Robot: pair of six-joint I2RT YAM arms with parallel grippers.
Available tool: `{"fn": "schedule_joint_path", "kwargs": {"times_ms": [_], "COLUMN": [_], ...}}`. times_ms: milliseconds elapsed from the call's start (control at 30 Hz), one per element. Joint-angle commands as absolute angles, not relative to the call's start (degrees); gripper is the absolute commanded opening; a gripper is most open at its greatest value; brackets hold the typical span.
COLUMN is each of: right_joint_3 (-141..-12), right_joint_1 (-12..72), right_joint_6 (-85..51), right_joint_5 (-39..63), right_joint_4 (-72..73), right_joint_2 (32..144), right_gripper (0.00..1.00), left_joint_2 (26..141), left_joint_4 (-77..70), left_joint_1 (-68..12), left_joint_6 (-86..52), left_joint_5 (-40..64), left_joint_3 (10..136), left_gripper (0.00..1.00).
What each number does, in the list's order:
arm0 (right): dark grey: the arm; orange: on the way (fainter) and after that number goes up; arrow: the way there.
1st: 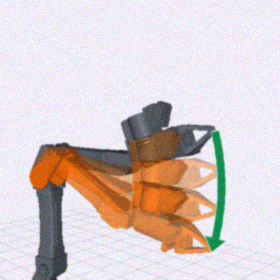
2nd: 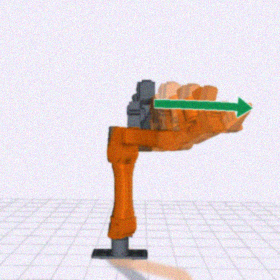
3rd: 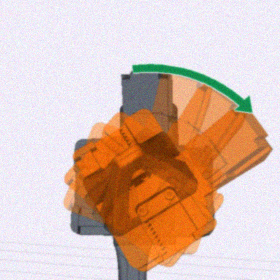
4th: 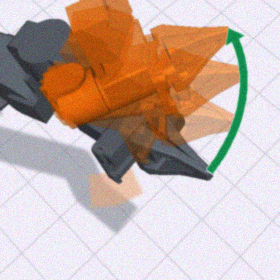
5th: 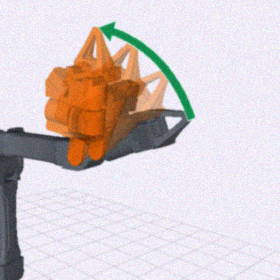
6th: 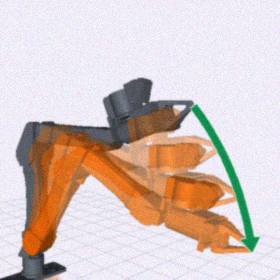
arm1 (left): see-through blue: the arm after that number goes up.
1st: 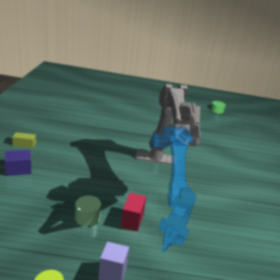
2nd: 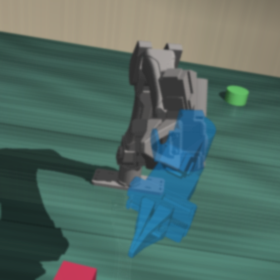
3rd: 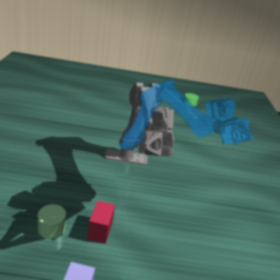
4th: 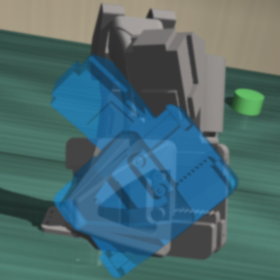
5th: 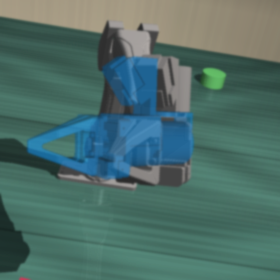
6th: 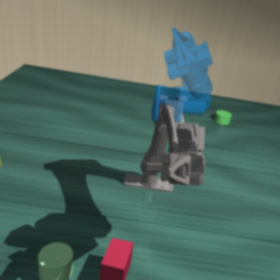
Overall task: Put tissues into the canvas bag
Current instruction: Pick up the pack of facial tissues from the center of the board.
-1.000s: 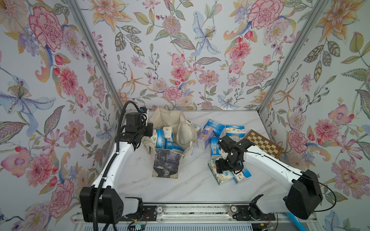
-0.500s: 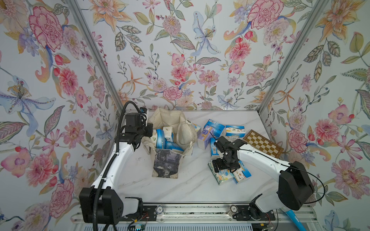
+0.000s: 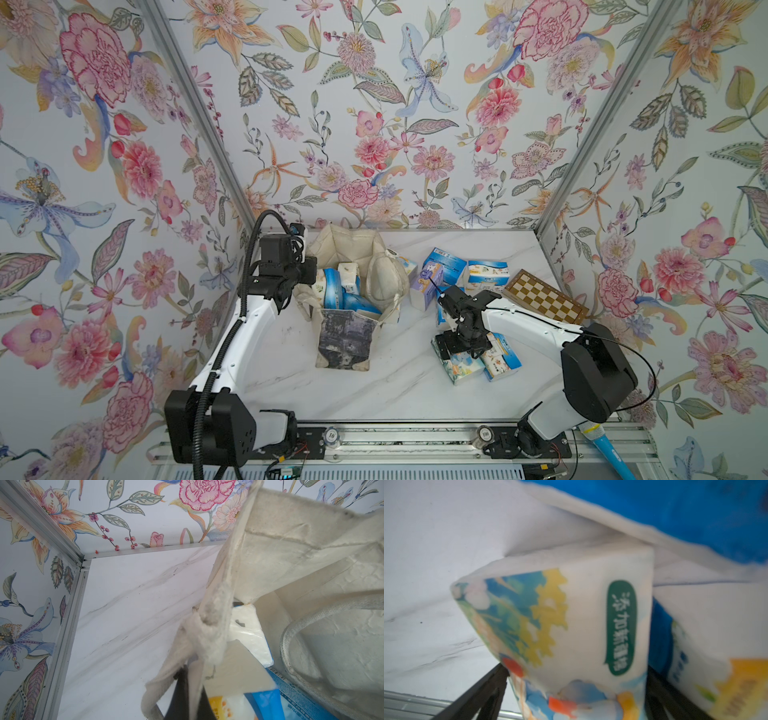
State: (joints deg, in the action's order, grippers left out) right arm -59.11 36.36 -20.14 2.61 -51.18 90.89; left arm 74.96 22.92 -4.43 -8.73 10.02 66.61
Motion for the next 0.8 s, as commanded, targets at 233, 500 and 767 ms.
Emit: {"fn": "schedule_joint_path", "kwargs": {"times_ms": [233, 500, 767], "right_joint_3": [-59.9, -59.7, -59.7], "right_joint_1": [38.4, 41.9, 44.2], "right_joint_6": [-19.6, -19.5, -21.3], "right_joint_5": [12.2, 10.4, 5.1], "right_joint_4": [-45.6, -45.8, -45.8], "right_joint_2": [94.1, 95.2, 97.5], "right_gripper": [0.99, 0.99, 0.99], "left_joint_2": [74.3, 73.7, 73.8], "left_joint_4": [23.7, 24.3, 24.1], "left_joint_1": [-3.6, -3.4, -3.4], "left_joint_6": [-7.7, -7.5, -7.8], "left_joint_5": [9.3, 8.7, 9.4], "left_joint_3": [67.3, 67.0, 67.1], "left_gripper": [0.00, 0.00, 0.00]}}
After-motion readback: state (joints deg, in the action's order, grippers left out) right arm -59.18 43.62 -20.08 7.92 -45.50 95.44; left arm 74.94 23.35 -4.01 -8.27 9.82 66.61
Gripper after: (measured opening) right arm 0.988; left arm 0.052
